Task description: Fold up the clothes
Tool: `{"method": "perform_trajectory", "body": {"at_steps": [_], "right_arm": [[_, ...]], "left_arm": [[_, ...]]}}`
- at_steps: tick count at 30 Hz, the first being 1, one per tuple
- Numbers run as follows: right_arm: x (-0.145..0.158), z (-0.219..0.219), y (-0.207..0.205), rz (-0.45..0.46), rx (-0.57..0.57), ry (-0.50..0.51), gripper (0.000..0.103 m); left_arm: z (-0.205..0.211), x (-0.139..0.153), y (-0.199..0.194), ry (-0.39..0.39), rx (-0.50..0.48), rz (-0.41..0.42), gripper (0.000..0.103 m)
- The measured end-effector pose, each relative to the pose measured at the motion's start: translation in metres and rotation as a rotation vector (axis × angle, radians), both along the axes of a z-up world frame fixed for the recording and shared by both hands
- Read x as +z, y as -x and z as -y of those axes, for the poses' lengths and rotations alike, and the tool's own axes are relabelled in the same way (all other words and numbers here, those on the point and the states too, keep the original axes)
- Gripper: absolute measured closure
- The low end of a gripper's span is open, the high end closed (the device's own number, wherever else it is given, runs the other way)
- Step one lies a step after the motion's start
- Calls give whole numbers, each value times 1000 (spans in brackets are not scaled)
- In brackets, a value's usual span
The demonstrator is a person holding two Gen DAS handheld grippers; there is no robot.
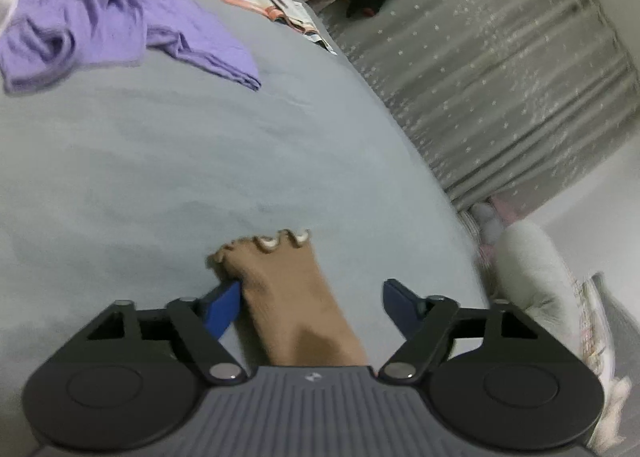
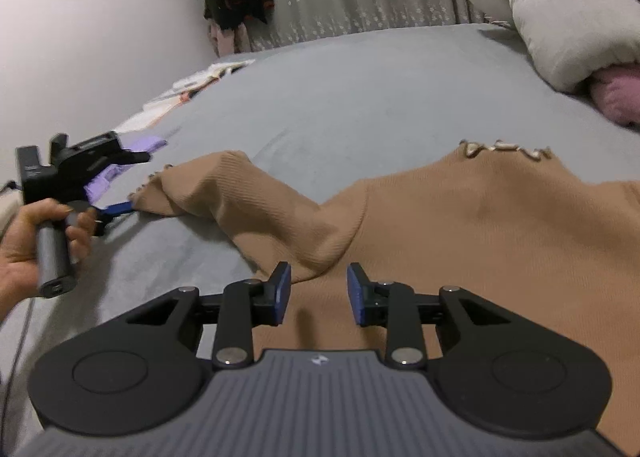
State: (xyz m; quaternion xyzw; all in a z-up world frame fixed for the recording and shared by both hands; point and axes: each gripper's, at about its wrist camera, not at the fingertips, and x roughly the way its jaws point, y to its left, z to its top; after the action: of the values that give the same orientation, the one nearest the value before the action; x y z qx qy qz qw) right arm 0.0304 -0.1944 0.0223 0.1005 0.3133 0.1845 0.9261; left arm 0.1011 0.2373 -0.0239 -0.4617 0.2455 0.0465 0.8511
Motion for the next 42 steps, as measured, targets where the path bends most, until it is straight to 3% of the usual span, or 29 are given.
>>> {"method": "perform_trajectory", "body": {"at_steps": [1, 3, 7, 17, 21, 28, 31, 33, 35, 40, 42], "right_arm": [[-1, 0, 0, 3, -2, -1, 70], [0, -1, 0, 5, -4, -2, 70], [0, -3, 0, 9, -6, -12, 70], [1, -1, 8, 22, -41, -50, 71], [5, 0, 13, 31, -37, -64, 71], [13, -3, 15, 38, -10, -77, 71], [18, -8, 10, 44, 12, -85, 71], [17, -14, -2, 24, 15, -77, 71], [17, -18, -17, 6, 2, -86, 71], [13, -28, -41, -56, -11, -92, 71], [8, -31, -35, -50, -3, -87, 71]], "left_arm": [[2, -2, -4, -10, -26, -17, 93], [1, -6, -9, -32, -65, -31, 93], [-3, -2, -7, -67, -33, -18, 98], [-16, 26, 28, -108, 94, 16, 100], [-26, 48, 55, -147, 123, 70, 100], [-52, 77, 109, -114, 244, 138, 103], [-63, 86, 122, -150, 278, 166, 103], [-76, 79, 122, -101, 265, 140, 103], [-80, 69, 113, -98, 203, 60, 103], [-83, 47, 85, -214, 88, -137, 102], [-91, 44, 80, -204, 70, -133, 97]]}}
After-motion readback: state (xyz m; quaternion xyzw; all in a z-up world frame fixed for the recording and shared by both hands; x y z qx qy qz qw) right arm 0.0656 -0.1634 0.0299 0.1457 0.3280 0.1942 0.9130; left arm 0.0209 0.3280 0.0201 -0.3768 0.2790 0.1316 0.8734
